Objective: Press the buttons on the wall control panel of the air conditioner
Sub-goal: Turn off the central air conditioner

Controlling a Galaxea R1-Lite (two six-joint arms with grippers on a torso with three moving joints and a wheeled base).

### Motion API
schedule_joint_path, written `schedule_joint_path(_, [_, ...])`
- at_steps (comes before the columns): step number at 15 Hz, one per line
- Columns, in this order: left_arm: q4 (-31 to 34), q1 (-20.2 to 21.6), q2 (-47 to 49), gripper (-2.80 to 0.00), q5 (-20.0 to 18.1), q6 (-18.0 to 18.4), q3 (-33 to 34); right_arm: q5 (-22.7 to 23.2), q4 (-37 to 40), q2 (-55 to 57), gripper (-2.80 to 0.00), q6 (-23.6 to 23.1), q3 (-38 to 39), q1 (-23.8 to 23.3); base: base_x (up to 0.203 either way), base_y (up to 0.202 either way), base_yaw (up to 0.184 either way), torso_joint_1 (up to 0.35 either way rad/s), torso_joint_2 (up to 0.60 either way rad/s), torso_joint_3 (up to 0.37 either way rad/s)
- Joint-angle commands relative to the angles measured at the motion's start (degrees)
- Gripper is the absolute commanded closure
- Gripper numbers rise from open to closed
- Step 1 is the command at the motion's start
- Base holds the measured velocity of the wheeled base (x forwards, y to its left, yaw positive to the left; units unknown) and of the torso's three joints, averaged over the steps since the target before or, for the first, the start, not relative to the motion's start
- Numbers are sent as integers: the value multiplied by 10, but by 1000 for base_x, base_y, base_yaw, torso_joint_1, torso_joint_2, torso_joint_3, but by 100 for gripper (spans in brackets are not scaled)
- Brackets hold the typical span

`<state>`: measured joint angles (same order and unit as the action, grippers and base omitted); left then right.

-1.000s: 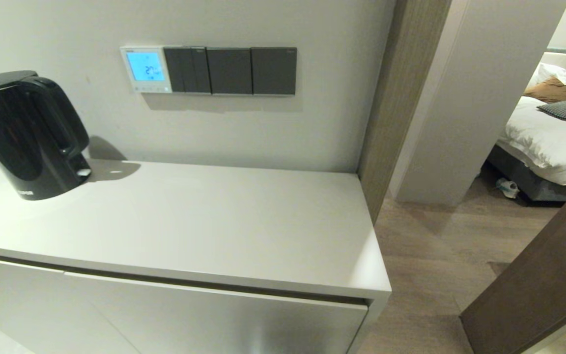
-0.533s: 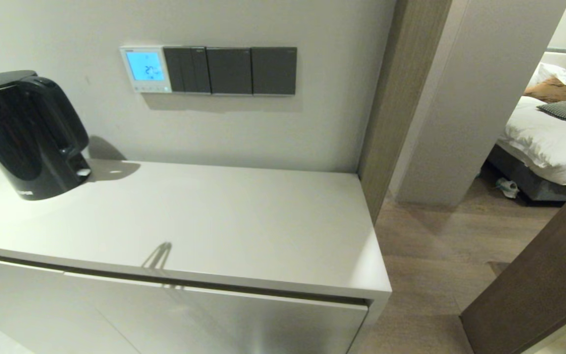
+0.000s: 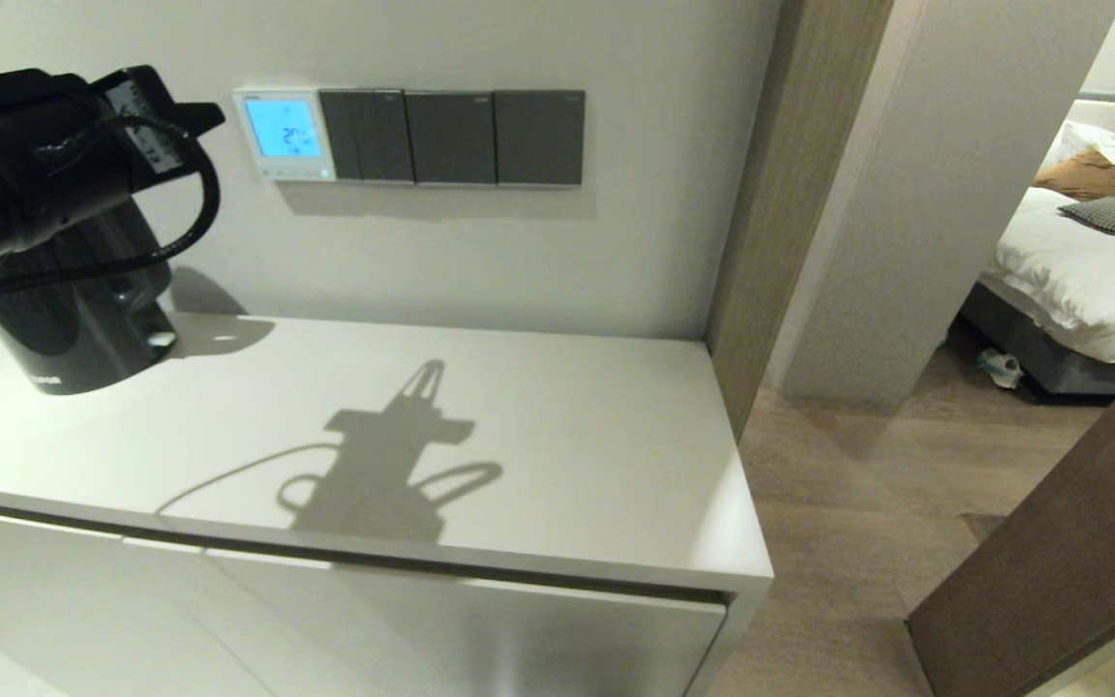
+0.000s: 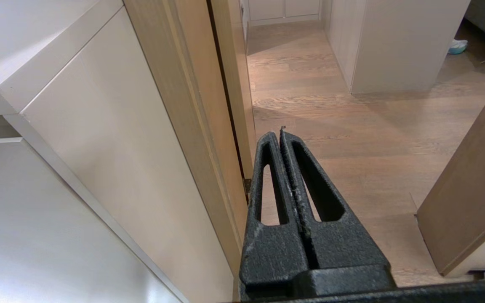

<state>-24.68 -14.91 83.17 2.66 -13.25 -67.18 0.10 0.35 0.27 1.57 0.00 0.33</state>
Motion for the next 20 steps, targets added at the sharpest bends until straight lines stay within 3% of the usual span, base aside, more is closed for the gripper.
schedule_joint_path(1, [-10,-3,78,0,9,0,-56,1,0,1,0,0,1,0,0,0,0,0,0,0])
schedule_joint_path(8, [-42,7,192,0,12,2,-103,0,0,1,0,0,1,0,0,0,0,0,0,0])
schedule_joint_path(20, [-51,21,219,0,11,3,-118,0,0,1,0,0,1,0,0,0,0,0,0,0])
